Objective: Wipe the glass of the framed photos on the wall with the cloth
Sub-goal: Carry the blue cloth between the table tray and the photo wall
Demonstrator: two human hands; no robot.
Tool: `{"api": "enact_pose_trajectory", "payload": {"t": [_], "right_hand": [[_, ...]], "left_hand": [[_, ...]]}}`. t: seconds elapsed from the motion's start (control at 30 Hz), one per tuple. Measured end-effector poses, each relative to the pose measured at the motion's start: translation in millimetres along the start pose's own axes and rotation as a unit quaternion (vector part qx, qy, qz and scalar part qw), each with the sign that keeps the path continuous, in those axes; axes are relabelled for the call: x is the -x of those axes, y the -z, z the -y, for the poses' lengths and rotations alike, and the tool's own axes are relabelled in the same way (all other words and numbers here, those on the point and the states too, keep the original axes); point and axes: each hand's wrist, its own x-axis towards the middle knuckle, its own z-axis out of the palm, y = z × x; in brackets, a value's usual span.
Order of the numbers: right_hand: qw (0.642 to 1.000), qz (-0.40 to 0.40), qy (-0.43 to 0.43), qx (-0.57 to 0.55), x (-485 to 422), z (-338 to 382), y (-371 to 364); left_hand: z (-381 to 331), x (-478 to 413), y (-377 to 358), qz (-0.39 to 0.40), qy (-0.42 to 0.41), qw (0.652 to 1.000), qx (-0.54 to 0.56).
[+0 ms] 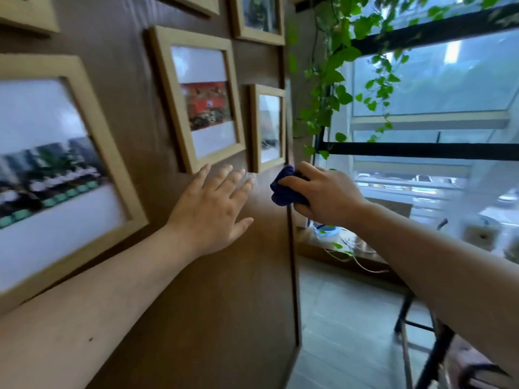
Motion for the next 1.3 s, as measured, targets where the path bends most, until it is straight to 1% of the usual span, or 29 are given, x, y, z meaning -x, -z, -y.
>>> {"api": "enact_pose_trajectory", "payload": {"t": [0.2, 0.27, 0.37, 0.43, 0.5, 0.53, 0.67, 0.77, 0.83, 0.87, 0.9, 1.07, 1.17, 1.3], "right_hand": [[0.996, 0.042, -0.077, 0.026, 72, -21, 14], [0.992, 0.056, -0.105, 0.034, 95, -17, 26], [0.983, 0.074, -0.159, 0.054, 136, -2, 54], [0.974, 0.102, -0.19, 0.071, 168, 16, 77], [0.965, 0.114, -0.218, 0.095, 196, 35, 98], [0.957, 0.117, -0.239, 0.116, 219, 53, 114], [0.937, 0.155, -0.29, 0.12, 255, 85, 137], [0.918, 0.142, -0.342, 0.141, 305, 126, 170], [0.901, 0.154, -0.379, 0.148, 340, 150, 192], [0.894, 0.16, -0.392, 0.148, 348, 157, 196], [0.88, 0.163, -0.416, 0.161, 368, 171, 211], [0.827, 0.183, -0.49, 0.205, 453, 221, 266], [0.793, 0.193, -0.542, 0.201, 499, 250, 293], [0.755, 0.193, -0.594, 0.199, 570, 290, 320]], "left_hand": [[-53, -27, -15, -0.015, -0.071, 0.995, 0.061], [-68, -28, -14, -0.025, -0.098, 0.992, 0.079], [-95, -26, -4, -0.06, -0.135, 0.981, 0.124], [-116, -18, 4, -0.081, -0.171, 0.97, 0.154], [-132, -5, 16, -0.099, -0.212, 0.957, 0.17], [-147, 8, 26, -0.117, -0.243, 0.945, 0.186], [-176, 24, 36, -0.105, -0.272, 0.932, 0.216], [-212, 49, 59, -0.118, -0.335, 0.902, 0.245], [-240, 64, 73, -0.131, -0.368, 0.885, 0.253], [-246, 68, 76, -0.126, -0.372, 0.882, 0.258], [-266, 76, 86, -0.134, -0.39, 0.869, 0.272], [-345, 116, 132, -0.14, -0.461, 0.826, 0.293], [-393, 141, 156, -0.138, -0.499, 0.802, 0.298], [-460, 177, 193, -0.125, -0.546, 0.769, 0.308]]}}
